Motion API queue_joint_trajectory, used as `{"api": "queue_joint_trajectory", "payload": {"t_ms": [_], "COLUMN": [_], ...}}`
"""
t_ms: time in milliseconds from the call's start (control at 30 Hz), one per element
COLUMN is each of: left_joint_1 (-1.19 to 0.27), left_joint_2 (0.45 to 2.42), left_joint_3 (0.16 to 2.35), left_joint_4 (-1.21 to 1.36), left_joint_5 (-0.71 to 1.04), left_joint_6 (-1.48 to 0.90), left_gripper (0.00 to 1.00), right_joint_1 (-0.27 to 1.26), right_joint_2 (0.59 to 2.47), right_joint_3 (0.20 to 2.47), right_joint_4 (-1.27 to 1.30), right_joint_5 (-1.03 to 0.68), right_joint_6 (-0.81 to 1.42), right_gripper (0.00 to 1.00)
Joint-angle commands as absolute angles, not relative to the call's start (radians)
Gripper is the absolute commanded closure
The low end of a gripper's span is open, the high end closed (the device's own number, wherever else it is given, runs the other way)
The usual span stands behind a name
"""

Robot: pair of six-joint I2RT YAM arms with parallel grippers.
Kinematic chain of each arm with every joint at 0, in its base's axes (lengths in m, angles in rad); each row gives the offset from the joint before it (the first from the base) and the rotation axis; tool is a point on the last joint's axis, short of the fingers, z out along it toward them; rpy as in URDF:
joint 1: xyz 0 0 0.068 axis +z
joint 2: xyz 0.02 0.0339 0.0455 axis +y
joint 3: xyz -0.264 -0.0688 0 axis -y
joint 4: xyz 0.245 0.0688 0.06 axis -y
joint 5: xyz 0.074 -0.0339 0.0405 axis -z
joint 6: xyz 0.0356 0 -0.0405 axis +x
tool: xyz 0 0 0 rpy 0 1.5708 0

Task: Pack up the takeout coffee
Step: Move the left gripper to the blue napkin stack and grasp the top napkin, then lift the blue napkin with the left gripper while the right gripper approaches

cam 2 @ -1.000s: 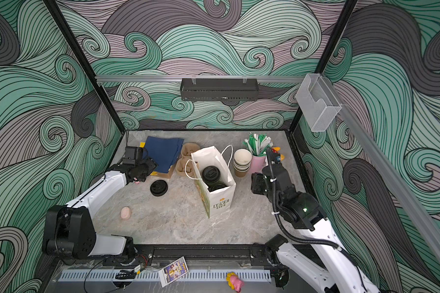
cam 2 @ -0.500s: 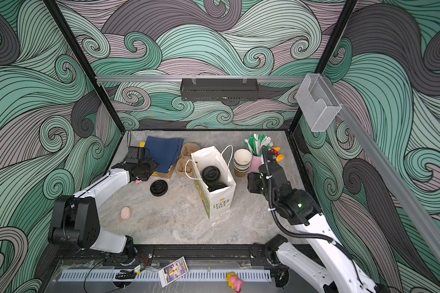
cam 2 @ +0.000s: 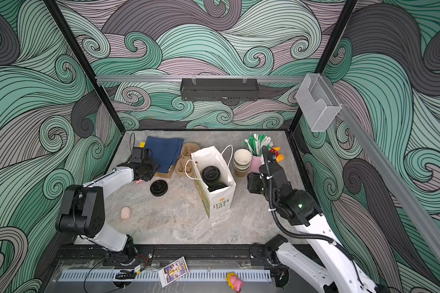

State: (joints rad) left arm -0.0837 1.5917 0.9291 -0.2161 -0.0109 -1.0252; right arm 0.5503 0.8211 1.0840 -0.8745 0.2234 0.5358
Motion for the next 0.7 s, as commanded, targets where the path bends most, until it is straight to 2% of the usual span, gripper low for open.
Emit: {"api": "queue_joint_trajectory", "payload": {"t_ms": [0, 667], "left_joint_1": [-0.073, -0.049], "left_joint_2": [1.621, 1.613], "left_joint_3": [0.953, 0.943], "left_joint_4": [-0.177, -0.114], "left_joint_5": [0.001, 0.043], "left_joint_6": [-1.042, -1.020], "left_gripper": [0.55, 1.00], "right_joint_1": [0.547, 0.547], "right_joint_2": [0.815, 0.798], "right_joint_3": [1.098, 1.106], "right_joint_4": [-0.881, -0.897], "right_joint_5": [0.222, 0.230], "right_joint_6": [0.549, 0.552], "right_gripper": [0.48, 0.48]}}
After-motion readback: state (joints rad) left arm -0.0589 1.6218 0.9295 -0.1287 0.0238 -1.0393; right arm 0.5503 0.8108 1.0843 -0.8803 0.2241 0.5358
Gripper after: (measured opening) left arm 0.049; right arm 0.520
